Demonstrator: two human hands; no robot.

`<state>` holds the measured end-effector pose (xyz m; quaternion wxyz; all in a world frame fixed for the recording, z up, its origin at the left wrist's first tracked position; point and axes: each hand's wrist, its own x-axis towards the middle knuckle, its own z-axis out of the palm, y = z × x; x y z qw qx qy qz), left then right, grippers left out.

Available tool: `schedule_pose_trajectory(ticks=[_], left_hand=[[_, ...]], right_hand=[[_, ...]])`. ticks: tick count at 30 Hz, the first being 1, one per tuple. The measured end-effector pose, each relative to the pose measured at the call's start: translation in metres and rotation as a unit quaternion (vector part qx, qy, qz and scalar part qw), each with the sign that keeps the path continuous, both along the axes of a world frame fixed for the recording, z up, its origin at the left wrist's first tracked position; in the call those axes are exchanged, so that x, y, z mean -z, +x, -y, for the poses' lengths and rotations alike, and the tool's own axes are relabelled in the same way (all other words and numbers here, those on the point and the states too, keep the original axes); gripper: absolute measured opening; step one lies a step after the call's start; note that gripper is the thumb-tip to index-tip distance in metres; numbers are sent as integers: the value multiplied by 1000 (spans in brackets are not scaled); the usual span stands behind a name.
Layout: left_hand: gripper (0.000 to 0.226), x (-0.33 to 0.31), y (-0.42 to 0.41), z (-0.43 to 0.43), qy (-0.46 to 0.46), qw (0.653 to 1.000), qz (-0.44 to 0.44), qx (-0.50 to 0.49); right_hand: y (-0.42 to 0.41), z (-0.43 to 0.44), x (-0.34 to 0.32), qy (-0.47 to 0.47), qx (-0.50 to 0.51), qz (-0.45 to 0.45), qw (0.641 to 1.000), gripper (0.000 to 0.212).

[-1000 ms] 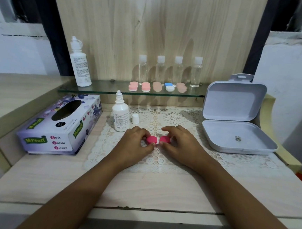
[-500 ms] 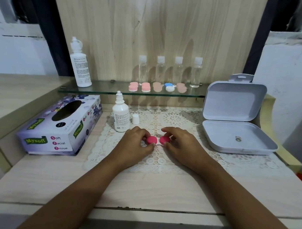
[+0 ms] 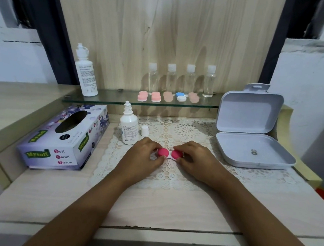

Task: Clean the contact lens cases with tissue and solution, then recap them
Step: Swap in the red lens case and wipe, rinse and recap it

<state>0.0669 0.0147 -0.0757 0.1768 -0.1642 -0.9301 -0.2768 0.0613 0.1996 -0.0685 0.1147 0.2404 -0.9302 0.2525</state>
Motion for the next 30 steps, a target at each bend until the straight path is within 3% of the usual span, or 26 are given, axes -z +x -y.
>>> schedule_pose_trajectory(ticks=[7,10,17,30], left_hand=[[58,2,-1,1,-51,997,59,5],[59,4,-3,2,-95,991,97,1],[54,4,-4,1,-106,989,102,-6],[55,2,-1,1,-113,988,105,-6]], right_hand=[[-2,-10,-13,-92,69,-41,993,27],[-6,-15,-21,-147,105,-93,979,20],[-24,-23,-45,-217,206,-211,931,14],[-66,-21,-50,-88,313,-247,913,22]])
